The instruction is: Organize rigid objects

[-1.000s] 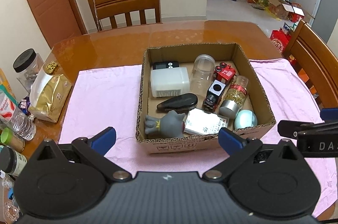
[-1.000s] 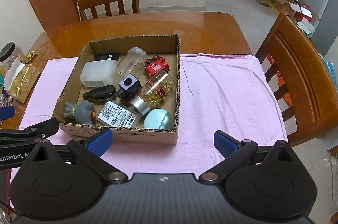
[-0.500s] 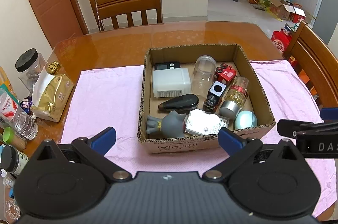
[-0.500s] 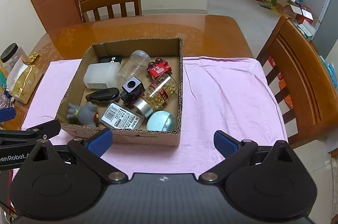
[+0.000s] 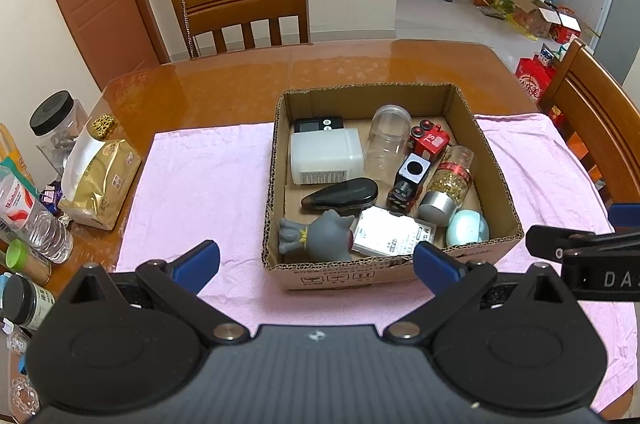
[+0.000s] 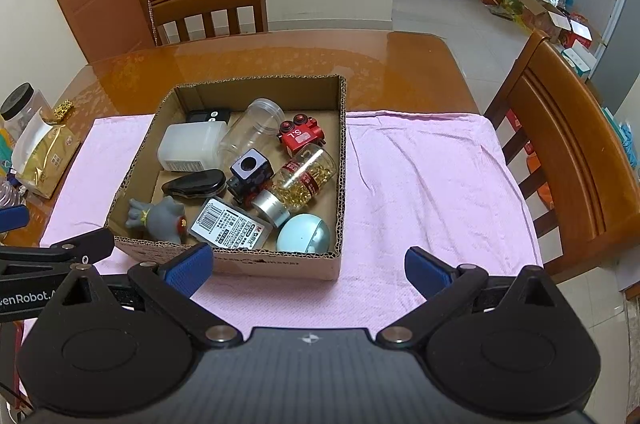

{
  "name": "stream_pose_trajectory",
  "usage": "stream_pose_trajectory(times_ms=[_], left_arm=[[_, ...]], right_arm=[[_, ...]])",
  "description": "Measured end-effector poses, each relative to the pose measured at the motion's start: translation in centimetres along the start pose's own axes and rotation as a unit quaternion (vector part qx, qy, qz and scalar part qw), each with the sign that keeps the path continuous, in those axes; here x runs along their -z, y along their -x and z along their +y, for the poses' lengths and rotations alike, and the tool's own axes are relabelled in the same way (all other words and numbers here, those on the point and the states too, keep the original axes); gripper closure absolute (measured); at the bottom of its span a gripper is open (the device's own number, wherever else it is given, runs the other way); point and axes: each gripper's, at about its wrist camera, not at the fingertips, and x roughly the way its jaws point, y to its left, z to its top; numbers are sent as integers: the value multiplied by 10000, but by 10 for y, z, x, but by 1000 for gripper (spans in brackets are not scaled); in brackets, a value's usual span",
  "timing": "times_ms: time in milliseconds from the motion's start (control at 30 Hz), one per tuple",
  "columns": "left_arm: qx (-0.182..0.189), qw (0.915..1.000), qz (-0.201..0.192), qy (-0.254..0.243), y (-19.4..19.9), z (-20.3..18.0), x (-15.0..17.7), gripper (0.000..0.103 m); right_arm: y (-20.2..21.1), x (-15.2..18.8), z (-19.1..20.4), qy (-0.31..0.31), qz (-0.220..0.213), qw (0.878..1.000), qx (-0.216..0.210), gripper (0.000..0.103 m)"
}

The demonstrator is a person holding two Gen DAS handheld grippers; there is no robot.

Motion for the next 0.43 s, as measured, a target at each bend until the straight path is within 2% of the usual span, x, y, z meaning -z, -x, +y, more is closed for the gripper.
stream_pose_trajectory(times_ms=[433], left_arm=[[1, 10000, 17, -13, 0, -1, -1, 1]], right_arm=[[0, 0, 1, 30, 21, 10000, -1, 0]])
